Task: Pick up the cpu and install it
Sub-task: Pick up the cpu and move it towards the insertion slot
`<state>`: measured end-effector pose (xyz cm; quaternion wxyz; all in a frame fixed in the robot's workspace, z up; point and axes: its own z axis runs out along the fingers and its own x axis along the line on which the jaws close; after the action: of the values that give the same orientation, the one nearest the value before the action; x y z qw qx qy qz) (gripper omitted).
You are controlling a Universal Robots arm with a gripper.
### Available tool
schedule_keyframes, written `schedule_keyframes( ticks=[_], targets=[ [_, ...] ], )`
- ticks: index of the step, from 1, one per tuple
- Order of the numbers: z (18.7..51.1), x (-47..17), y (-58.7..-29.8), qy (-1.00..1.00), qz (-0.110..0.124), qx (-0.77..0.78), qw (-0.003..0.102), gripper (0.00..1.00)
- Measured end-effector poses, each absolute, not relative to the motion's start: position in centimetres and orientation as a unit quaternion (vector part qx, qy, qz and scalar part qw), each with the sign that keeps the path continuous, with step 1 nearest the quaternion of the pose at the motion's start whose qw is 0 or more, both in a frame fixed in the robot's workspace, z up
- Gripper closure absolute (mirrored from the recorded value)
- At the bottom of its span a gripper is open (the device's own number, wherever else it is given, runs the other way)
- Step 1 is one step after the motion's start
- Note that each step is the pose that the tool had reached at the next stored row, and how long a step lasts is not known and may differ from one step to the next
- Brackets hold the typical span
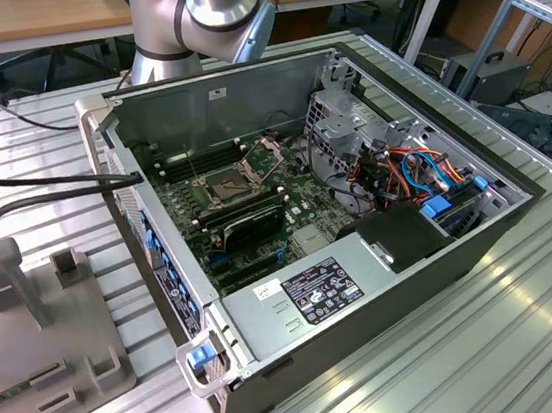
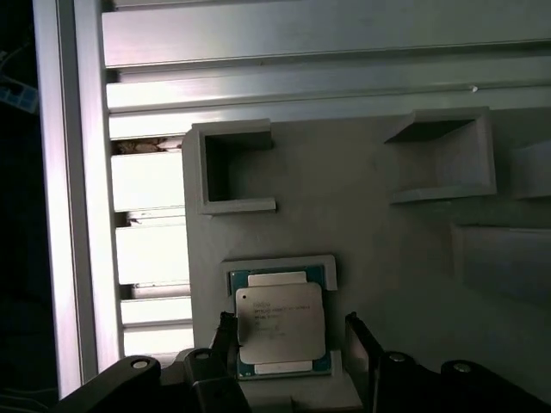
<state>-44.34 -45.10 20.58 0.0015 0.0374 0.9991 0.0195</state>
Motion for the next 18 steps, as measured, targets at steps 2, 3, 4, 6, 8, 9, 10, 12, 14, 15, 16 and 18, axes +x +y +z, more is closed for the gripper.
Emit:
schedule_keyframes(
  ticks=[2, 3, 4, 6, 8, 9, 10, 12, 14, 15, 16, 18],
  targets=[
    [20.57, -44.33, -45.09, 0.999, 0.019, 0.037, 0.002, 0.38],
    [20.54, -44.35, -45.07, 0.999, 0.019, 0.037, 0.002, 0.38],
    [20.51, -44.38, -45.02, 0.999, 0.019, 0.037, 0.002, 0.38],
    [20.4, -44.39, -44.88, 0.999, 0.019, 0.037, 0.002, 0.38],
    [20.32, -44.39, -44.64, 0.999, 0.019, 0.035, 0.002, 0.38],
    [20.28, -44.38, -44.61, 0.999, 0.018, 0.034, 0.002, 0.38],
    [20.26, -44.38, -44.61, 0.999, 0.018, 0.033, 0.002, 0.38],
    [20.11, -44.39, -44.61, 0.999, 0.017, 0.033, 0.002, 0.38],
    [20.0, -44.39, -44.61, 0.999, 0.017, 0.033, 0.001, 0.38],
    [20.0, -44.4, -44.61, 0.999, 0.016, 0.033, 0.001, 0.38],
    [19.99, -44.4, -44.61, 0.999, 0.016, 0.033, 0.002, 0.38],
    [19.98, -44.39, -44.61, 0.999, 0.016, 0.032, 0.002, 0.38]
  ],
)
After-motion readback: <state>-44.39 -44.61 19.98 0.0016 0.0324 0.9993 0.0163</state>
